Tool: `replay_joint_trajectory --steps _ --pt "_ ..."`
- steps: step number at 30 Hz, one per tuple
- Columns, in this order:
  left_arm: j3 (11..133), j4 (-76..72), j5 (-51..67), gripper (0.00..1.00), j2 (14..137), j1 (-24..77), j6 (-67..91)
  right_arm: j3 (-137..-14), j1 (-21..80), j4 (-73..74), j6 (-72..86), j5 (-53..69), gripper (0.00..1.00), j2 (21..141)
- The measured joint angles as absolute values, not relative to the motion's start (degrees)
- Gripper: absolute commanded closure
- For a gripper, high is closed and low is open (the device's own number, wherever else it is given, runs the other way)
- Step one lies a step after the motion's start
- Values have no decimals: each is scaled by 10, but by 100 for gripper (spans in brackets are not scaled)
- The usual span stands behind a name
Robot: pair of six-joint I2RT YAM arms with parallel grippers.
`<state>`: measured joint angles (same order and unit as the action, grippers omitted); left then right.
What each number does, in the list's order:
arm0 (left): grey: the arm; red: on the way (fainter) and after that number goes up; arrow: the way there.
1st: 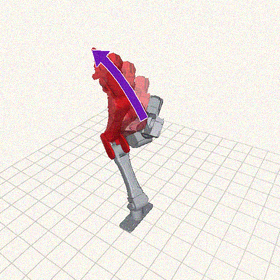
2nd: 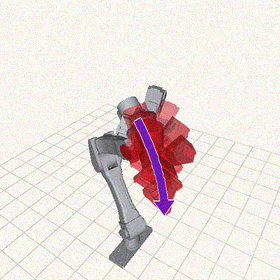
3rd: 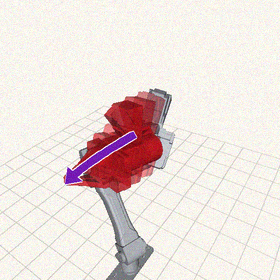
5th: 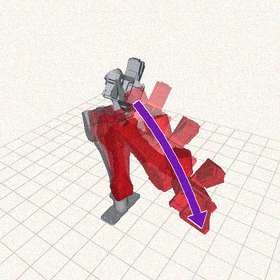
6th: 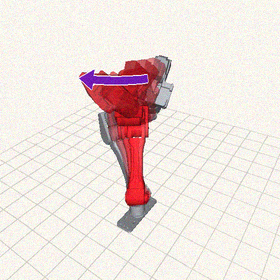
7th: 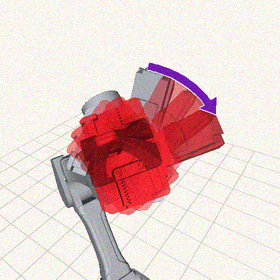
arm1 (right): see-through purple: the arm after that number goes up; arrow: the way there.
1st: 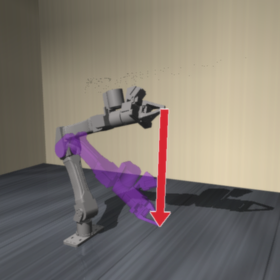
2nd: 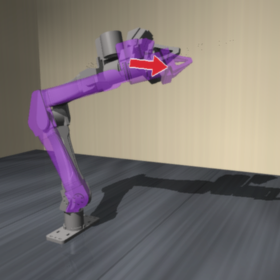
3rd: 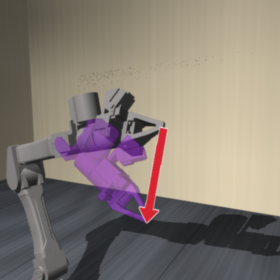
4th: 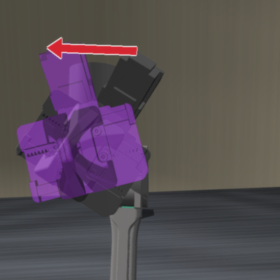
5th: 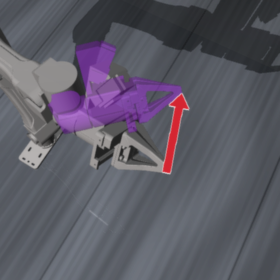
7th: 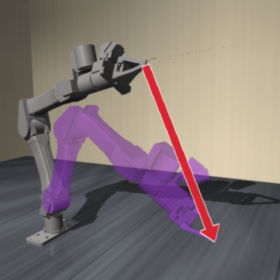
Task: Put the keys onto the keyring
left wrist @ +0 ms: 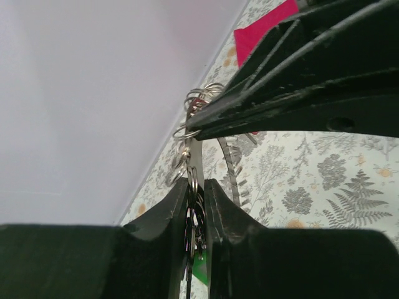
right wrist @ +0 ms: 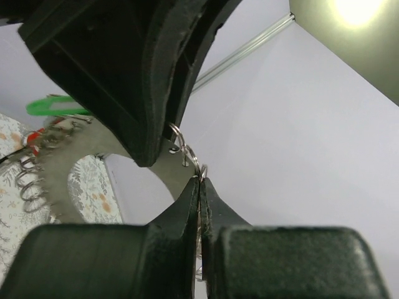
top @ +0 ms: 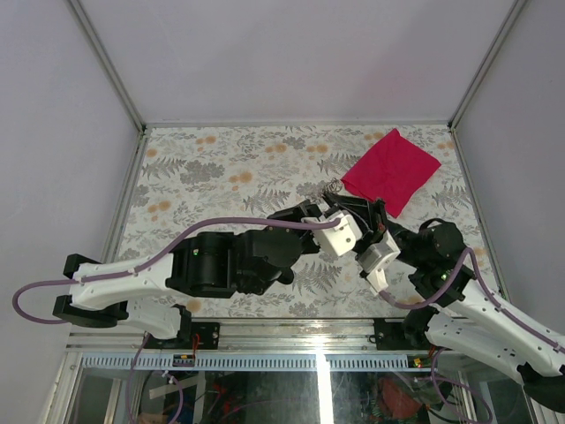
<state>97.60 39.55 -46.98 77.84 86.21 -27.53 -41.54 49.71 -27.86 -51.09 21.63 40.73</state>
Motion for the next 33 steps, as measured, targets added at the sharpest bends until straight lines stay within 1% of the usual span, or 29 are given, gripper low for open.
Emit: replay_joint_trajectory --steps 6,13,14,16,20,23,28,33 --pt "976 391 -463 100 778 867 -266 -415 497 -280 -475 203 100 392" --pt "962 371 -448 100 762 869 -254 -415 497 -303 -357 189 100 389" --pt "957 365 -445 97 757 869 -253 -415 497 -307 -340 188 100 389" --pt "947 356 -441 85 749 870 -250 -415 497 -314 -312 184 100 389" --pt "926 332 -431 68 733 870 -239 -415 498 -328 -251 170 100 389" --pt "907 319 -416 58 715 874 -227 -415 497 -331 -216 156 100 389" --pt "889 311 -384 50 682 874 -198 -415 497 -331 -171 146 100 387" --pt "857 286 -345 49 628 874 -178 -414 497 -333 -134 152 100 380"
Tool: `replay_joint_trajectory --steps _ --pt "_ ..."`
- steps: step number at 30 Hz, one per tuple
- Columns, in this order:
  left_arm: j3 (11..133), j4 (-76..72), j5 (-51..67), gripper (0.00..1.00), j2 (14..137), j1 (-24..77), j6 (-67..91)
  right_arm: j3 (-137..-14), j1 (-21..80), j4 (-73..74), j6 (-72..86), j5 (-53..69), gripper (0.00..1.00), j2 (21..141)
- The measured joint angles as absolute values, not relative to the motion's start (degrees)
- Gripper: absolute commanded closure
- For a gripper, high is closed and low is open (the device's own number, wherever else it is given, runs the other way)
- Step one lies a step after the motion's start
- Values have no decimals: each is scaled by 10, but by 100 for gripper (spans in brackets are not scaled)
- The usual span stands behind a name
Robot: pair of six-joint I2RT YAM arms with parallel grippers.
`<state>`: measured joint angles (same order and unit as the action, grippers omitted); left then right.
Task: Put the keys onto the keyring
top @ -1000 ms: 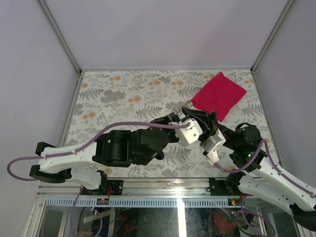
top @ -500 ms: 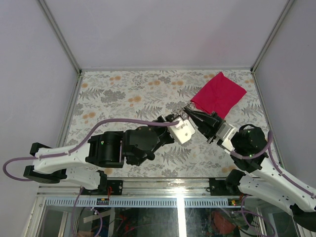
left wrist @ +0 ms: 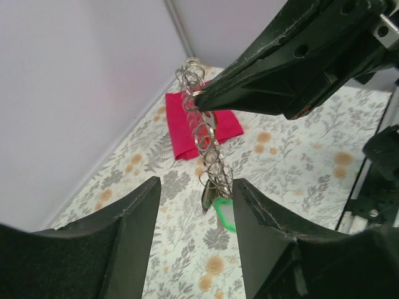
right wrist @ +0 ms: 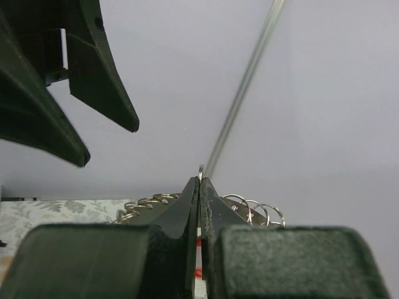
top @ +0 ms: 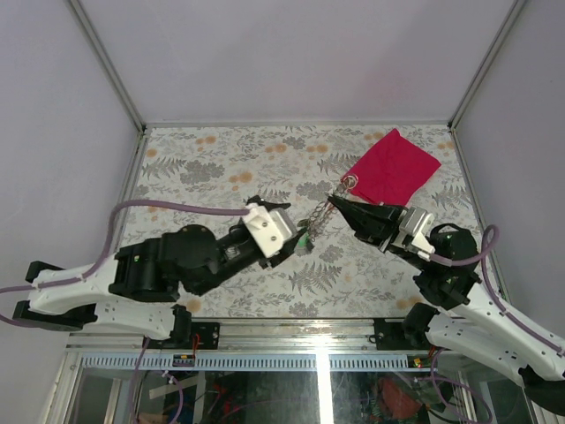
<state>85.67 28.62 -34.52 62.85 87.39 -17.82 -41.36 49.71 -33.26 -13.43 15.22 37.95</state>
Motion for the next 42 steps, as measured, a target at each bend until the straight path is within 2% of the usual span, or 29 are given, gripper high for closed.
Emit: replay_joint_trajectory --steps 14,18,28,34,37,40,42 --pt "686 126 -227 54 430 874 -162 -387 497 -457 63 314 100 423" --pt "675 103 -199 58 420 874 -162 -387 497 -501 110 352 100 466" --pt "659 95 -169 59 408 874 -167 -400 497 -569 172 385 100 545" --pt "669 90 -206 59 449 865 -192 -427 492 -501 110 364 100 546" --pt "702 103 -190 51 503 775 -199 -471 474 -463 98 352 100 572" --pt "824 159 -140 45 603 627 -171 -525 464 -436 111 323 100 618" --pt "917 206 -133 45 663 582 -148 -557 463 -409 126 302 100 641"
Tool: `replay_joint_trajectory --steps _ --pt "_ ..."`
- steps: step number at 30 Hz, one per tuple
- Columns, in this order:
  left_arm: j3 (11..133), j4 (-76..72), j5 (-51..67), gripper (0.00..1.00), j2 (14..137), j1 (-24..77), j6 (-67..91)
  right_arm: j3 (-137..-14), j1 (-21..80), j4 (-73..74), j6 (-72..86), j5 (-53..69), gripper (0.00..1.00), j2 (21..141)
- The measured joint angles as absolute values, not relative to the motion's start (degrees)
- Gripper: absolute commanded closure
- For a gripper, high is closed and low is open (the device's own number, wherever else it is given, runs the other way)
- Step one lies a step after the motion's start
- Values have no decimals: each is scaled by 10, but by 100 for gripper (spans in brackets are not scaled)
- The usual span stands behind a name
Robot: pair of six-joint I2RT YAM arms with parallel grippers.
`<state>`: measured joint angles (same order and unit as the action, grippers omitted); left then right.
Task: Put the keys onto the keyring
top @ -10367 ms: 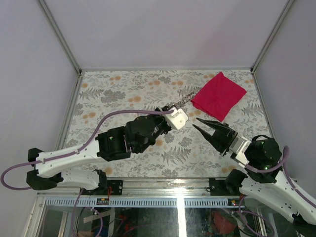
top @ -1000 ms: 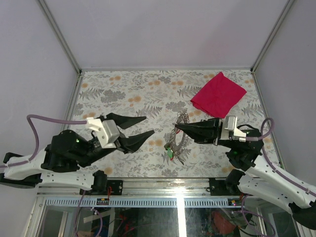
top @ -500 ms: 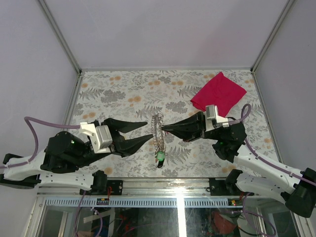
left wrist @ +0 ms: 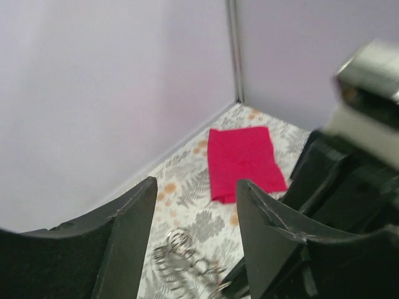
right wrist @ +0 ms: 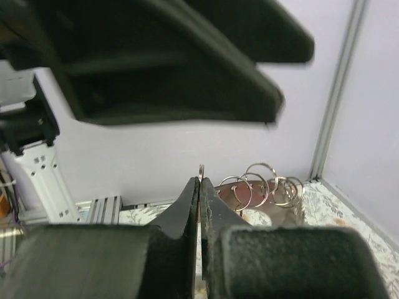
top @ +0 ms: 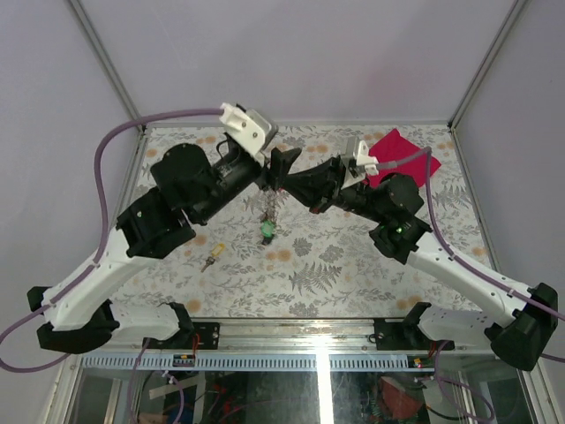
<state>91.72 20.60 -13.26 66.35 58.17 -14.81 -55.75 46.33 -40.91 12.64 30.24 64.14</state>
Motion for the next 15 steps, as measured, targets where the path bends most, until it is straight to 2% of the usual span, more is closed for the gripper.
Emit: replay_joint_trajectory --steps 3,5,8,11,15 --pt "1009 243 -117 44 708 575 -116 -584 463 -375 143 268 100 655" --pt "1011 249 -99 44 698 575 -95 -585 463 -361 144 258 100 652" --pt "944 240 -63 44 645 575 -74 -559 462 -354 135 254 100 633" --pt "830 224 -17 44 566 575 -59 -471 462 -369 119 256 100 578" --pt "766 227 27 46 515 575 -46 -363 462 -380 104 260 100 522"
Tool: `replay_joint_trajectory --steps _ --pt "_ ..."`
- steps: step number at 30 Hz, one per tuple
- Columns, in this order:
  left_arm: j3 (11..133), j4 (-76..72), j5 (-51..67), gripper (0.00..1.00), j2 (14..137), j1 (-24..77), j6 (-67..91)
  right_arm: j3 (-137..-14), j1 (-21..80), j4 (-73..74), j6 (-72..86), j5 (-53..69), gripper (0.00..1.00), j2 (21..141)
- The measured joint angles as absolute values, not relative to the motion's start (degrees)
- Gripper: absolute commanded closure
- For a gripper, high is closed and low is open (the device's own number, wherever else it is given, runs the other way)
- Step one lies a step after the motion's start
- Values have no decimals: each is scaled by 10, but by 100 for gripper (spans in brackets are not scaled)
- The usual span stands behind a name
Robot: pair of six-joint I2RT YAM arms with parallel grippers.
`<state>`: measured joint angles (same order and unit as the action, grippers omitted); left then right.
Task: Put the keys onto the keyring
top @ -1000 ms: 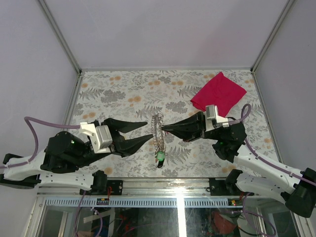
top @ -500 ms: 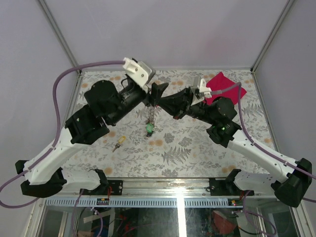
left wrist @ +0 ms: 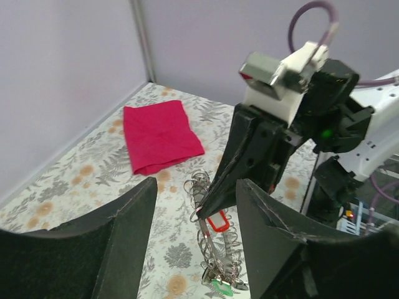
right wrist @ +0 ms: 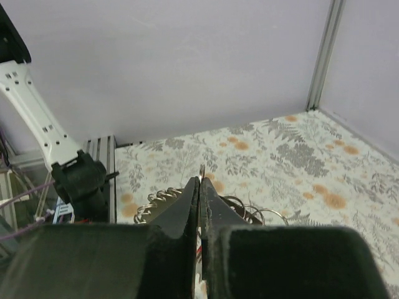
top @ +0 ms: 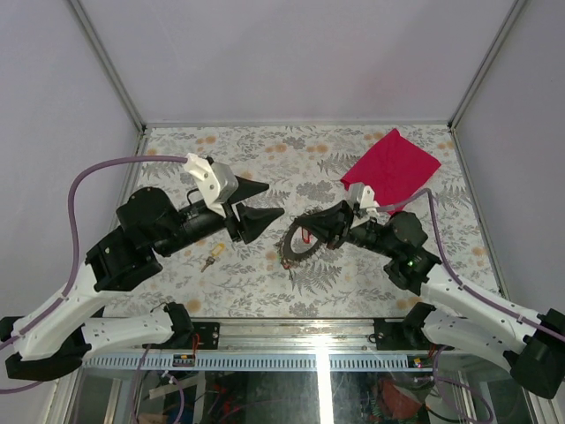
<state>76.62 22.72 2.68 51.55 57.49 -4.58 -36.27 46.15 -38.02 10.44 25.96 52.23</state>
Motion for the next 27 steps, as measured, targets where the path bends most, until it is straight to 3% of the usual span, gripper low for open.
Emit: replay_joint_trajectory --steps 13,27 --pt "689 189 138 58 424 575 11 -317 462 -462 165 267 100 377" --pt "682 115 217 62 446 575 42 -283 462 -611 271 298 100 393"
